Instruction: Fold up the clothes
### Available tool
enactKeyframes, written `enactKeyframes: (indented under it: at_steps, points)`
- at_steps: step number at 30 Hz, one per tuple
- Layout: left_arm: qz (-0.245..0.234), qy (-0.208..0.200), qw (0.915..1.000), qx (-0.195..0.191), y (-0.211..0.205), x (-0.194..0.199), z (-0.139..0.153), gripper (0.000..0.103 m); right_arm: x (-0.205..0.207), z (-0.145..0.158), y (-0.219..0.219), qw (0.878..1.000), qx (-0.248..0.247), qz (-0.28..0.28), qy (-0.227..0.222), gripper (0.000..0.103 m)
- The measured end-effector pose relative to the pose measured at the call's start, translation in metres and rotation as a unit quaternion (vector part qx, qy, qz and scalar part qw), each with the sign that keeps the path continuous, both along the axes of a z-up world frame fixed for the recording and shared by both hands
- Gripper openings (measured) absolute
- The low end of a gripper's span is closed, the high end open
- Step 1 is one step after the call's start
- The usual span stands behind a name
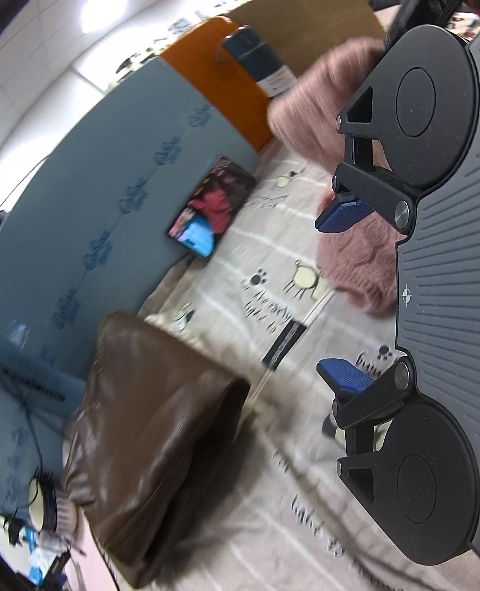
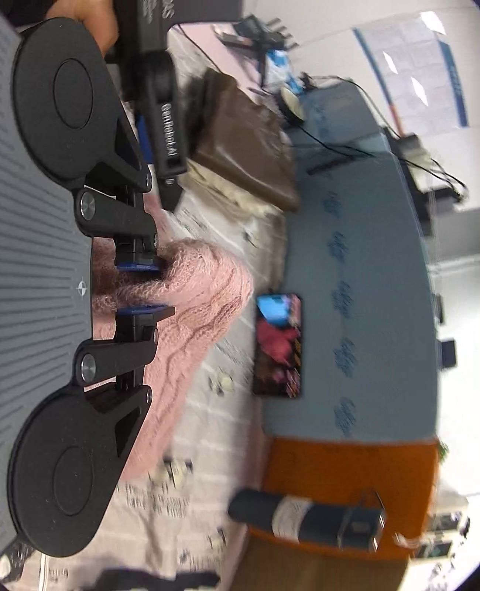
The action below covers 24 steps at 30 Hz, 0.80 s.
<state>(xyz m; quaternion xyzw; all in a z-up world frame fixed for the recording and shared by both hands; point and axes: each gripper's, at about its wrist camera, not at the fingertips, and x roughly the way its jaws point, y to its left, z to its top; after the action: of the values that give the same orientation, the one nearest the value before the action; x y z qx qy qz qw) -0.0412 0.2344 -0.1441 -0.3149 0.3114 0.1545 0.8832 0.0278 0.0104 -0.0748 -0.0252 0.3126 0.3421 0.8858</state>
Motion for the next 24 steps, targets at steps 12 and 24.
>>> enactKeyframes:
  at_steps: [12, 24]
  points:
    - [-0.112, 0.044, 0.9916, 0.047, -0.04, 0.041, -0.02, 0.055, -0.003, 0.015, -0.068, 0.991, 0.0, -0.119, -0.062, 0.016]
    - [-0.099, -0.024, 0.9701, 0.22, -0.059, 0.027, 0.034, 0.015, 0.01, 0.039, -0.116, 0.973, 0.019, -0.186, -0.135, 0.013]
